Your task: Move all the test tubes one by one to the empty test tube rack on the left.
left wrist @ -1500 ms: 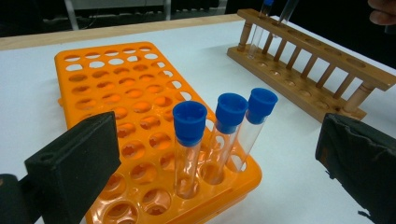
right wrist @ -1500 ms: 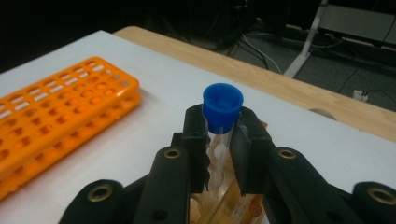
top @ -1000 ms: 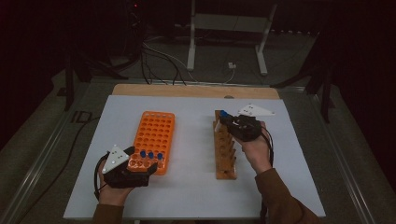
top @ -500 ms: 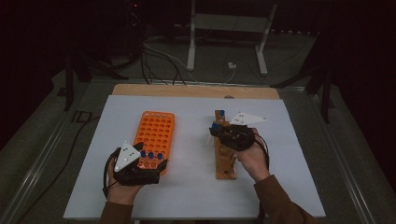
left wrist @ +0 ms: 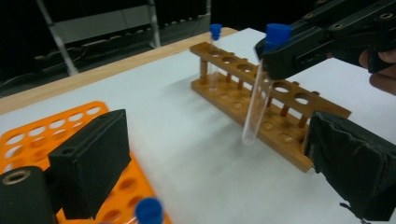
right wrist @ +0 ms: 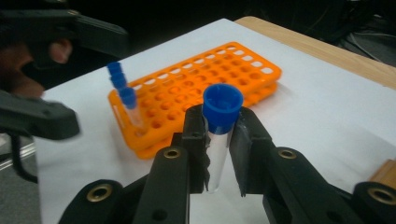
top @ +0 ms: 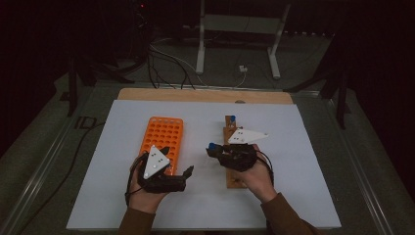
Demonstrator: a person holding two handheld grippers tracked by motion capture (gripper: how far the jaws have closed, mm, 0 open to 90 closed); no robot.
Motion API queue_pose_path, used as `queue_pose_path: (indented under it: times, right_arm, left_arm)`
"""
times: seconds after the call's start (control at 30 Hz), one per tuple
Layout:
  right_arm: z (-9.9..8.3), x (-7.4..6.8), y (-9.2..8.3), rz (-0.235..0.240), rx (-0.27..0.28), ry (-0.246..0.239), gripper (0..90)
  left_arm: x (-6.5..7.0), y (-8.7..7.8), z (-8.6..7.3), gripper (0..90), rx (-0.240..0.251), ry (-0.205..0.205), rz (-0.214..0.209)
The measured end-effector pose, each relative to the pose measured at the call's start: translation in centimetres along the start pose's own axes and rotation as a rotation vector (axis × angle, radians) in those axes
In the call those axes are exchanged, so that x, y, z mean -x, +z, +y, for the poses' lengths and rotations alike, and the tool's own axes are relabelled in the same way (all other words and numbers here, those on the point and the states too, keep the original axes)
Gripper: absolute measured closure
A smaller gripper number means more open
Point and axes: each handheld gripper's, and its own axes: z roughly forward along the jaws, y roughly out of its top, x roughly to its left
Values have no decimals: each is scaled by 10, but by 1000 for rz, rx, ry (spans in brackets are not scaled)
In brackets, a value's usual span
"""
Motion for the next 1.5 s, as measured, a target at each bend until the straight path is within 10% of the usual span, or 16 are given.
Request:
queue_pose_path:
  times: [0.3, 0.7, 1.1, 1.5]
  right_arm:
    - [6, -13, -2, 54, 13, 1, 772]
    - [8, -19, 0, 83, 7, -2, 773]
    - [8, -20, 1, 90, 3, -10, 763]
    - [8, -17, -7, 54, 37, -28, 355]
  left_arm:
    - [17, 22, 1, 191, -44, 41, 4]
    - [26, 33, 0, 625, -36, 67, -46]
    - [24, 33, -2, 772, -23, 62, -80]
    - [12, 23, -9, 774, -19, 12, -68]
